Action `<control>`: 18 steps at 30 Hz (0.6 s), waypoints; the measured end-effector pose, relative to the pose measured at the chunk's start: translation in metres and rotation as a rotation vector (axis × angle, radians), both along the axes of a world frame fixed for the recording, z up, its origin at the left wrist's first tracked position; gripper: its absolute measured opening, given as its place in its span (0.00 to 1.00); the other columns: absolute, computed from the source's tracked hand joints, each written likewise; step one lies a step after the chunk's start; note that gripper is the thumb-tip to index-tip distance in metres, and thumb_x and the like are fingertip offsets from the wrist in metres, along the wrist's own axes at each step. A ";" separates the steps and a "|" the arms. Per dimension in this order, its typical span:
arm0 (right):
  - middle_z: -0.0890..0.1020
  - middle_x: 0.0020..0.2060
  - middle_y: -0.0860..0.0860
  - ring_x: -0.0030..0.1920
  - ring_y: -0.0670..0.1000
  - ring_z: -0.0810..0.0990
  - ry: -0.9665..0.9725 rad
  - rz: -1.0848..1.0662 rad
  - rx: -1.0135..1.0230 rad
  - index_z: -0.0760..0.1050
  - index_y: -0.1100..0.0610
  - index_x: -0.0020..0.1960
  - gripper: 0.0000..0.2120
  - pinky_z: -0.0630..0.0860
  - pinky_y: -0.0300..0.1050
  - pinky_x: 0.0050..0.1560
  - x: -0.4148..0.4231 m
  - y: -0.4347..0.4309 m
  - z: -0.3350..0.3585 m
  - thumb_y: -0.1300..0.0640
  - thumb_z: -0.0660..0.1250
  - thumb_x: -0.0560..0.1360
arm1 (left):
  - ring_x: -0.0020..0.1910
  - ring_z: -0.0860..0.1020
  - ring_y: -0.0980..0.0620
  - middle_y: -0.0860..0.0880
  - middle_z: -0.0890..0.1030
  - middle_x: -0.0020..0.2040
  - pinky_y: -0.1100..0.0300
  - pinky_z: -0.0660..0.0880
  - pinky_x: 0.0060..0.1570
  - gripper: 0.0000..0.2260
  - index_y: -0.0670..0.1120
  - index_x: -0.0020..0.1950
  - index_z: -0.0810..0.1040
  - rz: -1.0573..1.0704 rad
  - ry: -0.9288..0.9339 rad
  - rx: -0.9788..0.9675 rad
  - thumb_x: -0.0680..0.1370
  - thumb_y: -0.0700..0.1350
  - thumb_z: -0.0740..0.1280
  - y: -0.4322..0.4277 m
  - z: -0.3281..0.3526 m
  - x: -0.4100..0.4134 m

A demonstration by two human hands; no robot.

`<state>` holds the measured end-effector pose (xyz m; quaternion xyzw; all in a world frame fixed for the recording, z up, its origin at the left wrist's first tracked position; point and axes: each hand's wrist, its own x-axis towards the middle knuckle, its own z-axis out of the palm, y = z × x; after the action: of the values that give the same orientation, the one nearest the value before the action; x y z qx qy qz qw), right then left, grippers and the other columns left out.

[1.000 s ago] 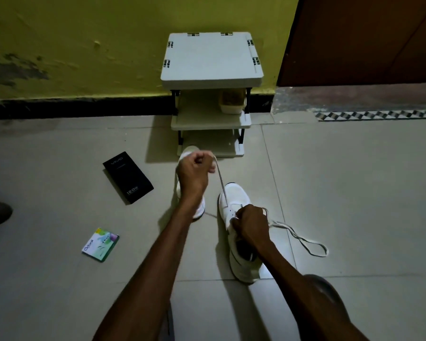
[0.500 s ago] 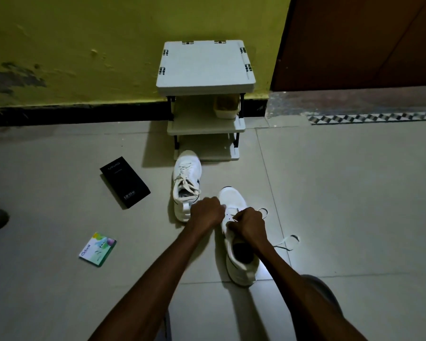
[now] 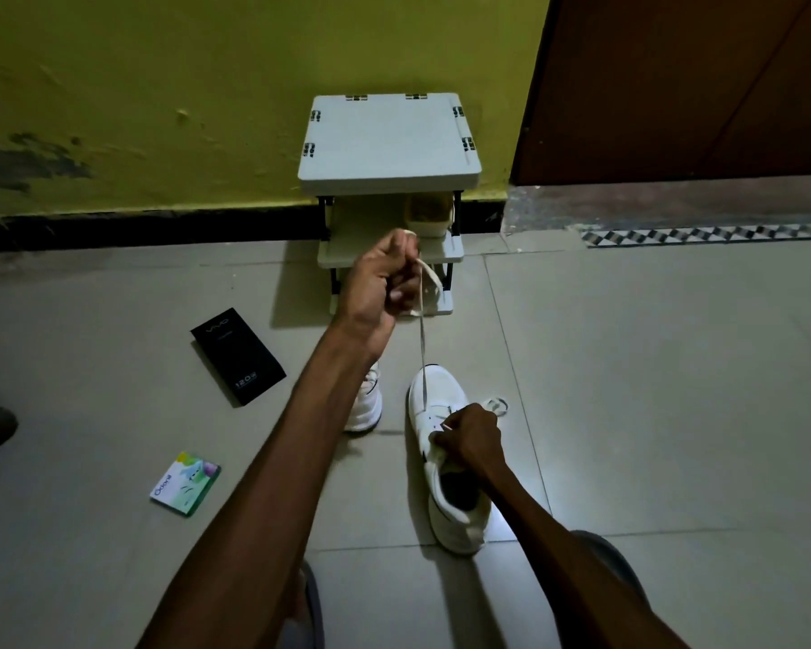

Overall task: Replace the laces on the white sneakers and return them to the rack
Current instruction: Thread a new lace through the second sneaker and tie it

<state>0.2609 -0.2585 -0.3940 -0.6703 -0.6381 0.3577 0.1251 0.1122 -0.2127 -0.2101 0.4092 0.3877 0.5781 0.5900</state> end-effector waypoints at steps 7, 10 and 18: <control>0.79 0.35 0.59 0.36 0.53 0.77 0.020 0.060 -0.121 0.79 0.65 0.42 0.16 0.74 0.45 0.37 0.009 0.009 0.019 0.51 0.75 0.70 | 0.40 0.80 0.48 0.45 0.82 0.42 0.56 0.75 0.40 0.11 0.44 0.54 0.78 0.068 1.124 -0.236 0.82 0.49 0.61 0.000 -0.020 -0.009; 0.78 0.36 0.56 0.32 0.50 0.71 0.325 -0.042 -0.260 0.76 0.62 0.45 0.10 0.67 0.43 0.29 0.020 0.014 0.044 0.55 0.64 0.77 | 0.66 0.70 0.39 0.40 0.70 0.69 0.47 0.70 0.62 0.21 0.44 0.70 0.67 0.172 1.525 -0.301 0.80 0.51 0.63 -0.017 -0.052 -0.006; 0.86 0.37 0.56 0.33 0.48 0.72 0.323 0.052 -0.164 0.77 0.66 0.55 0.17 0.65 0.39 0.31 0.031 0.018 0.087 0.55 0.55 0.82 | 0.31 0.79 0.56 0.48 0.83 0.32 0.62 0.75 0.36 0.06 0.46 0.42 0.85 -0.008 0.785 -0.263 0.74 0.47 0.72 -0.047 -0.078 0.026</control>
<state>0.2923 -0.2407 -0.3072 -0.5953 -0.5954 0.5148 0.1616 0.1378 -0.2594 -0.2879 0.5213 0.6523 0.3213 0.4467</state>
